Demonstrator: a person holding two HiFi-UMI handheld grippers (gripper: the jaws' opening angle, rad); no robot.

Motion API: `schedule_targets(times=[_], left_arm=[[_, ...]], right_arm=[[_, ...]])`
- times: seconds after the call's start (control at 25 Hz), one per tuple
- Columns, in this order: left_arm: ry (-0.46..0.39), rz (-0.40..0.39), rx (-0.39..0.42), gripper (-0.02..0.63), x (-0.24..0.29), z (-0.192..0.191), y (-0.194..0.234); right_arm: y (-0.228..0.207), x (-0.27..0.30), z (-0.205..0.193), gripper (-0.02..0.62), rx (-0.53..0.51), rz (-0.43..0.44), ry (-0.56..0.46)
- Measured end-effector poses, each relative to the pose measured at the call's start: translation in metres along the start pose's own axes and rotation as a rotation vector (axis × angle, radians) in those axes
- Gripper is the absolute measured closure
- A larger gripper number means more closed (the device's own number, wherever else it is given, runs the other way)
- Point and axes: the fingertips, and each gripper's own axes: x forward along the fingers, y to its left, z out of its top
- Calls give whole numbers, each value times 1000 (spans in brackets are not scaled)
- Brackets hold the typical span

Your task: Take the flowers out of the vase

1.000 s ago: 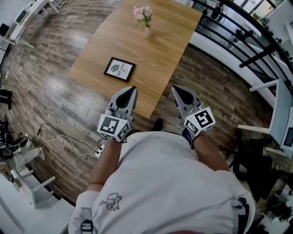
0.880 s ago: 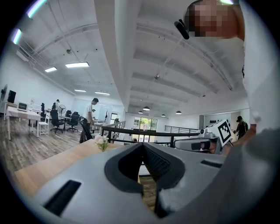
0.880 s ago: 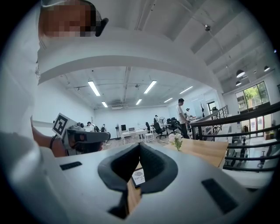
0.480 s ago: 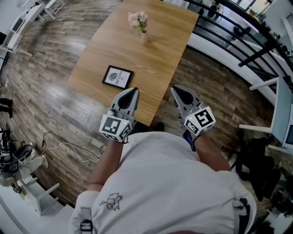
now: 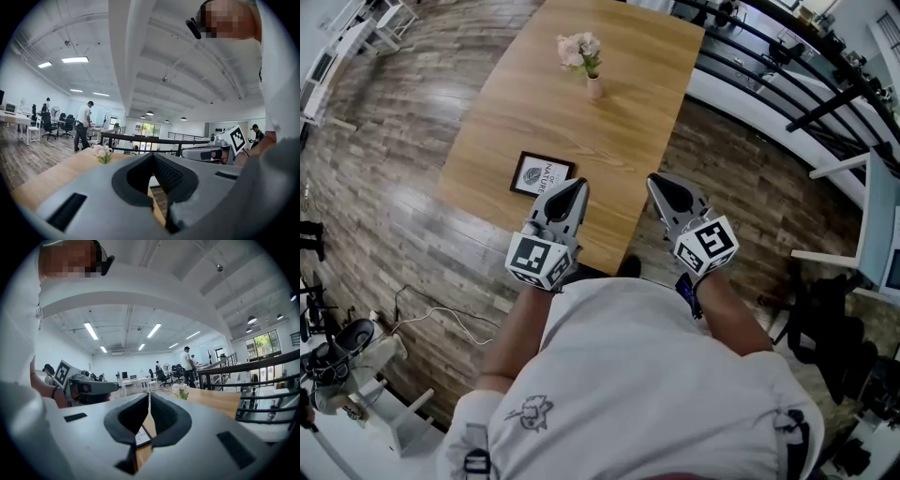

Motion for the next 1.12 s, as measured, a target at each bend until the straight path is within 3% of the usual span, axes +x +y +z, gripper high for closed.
schedule_targets(times=[0.6, 0.88, 1.12], left_arm=[[61, -64, -27, 602, 53, -20, 82], [98, -108, 14, 602, 94, -30, 114], [109, -101, -1, 601, 124, -48, 164]], right_arm=[[-46, 102, -19, 508, 9, -85, 85], [-88, 162, -34, 489, -8, -110, 126], [-129, 222, -62, 465, -41, -121, 200]])
